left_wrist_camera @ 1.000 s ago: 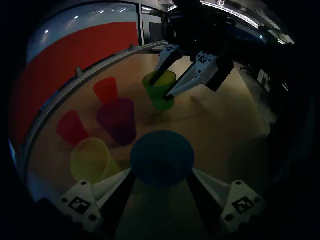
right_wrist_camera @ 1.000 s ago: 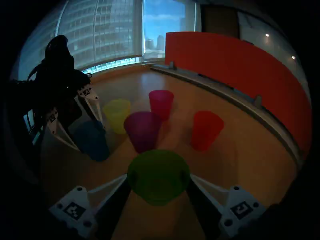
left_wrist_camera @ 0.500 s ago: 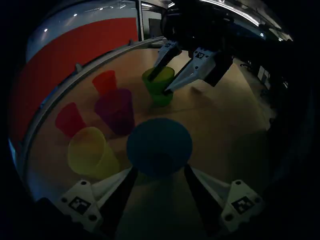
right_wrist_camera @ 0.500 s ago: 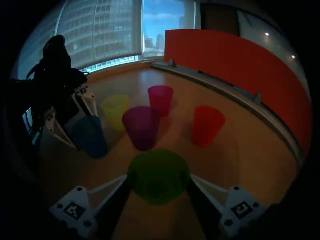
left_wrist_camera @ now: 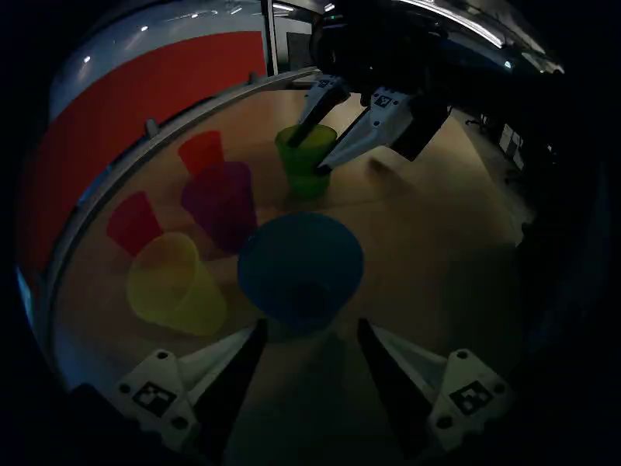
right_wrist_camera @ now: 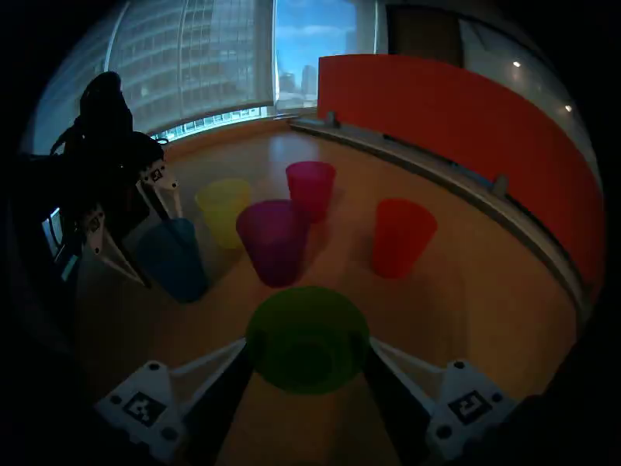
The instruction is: Pour water
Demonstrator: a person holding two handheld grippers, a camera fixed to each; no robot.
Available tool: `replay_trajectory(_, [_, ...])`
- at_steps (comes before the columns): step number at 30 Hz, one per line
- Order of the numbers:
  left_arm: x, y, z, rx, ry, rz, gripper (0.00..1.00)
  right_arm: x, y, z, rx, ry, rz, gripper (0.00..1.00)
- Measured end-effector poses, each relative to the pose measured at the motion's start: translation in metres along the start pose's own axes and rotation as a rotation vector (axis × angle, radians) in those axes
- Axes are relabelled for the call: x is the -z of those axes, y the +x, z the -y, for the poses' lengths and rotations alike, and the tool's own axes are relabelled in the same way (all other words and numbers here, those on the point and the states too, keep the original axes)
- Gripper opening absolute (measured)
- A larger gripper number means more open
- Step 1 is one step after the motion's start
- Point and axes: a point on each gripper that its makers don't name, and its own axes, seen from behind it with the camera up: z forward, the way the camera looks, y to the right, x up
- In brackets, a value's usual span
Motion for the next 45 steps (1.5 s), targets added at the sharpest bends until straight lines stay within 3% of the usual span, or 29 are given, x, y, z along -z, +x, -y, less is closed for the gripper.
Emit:
replay_trajectory(5, [0.002,-0.001,0.001,0.007,0.003,0.000,0.86,0.001,-0.002,-0.001,-0.003,-0.007,0.008,0.93])
replay_trajectory(9, [0.004,-0.003,0.002,0.009,0.010,0.003,0.86,0.003,-0.004,-0.004,-0.004,-0.025,0.012,1.00])
replay_trajectory(18, [0.012,-0.008,0.007,0.021,0.038,0.002,0.86,0.015,-0.008,-0.004,-0.013,-0.040,0.012,1.00])
replay_trajectory(33, [0.035,-0.019,0.024,0.085,0.125,-0.015,0.86,0.048,-0.026,-0.009,-0.058,-0.103,-0.012,1.00])
replay_trajectory(45, [0.054,-0.027,0.040,0.191,0.199,-0.042,0.86,0.071,-0.029,-0.017,-0.107,-0.157,-0.049,1.00])
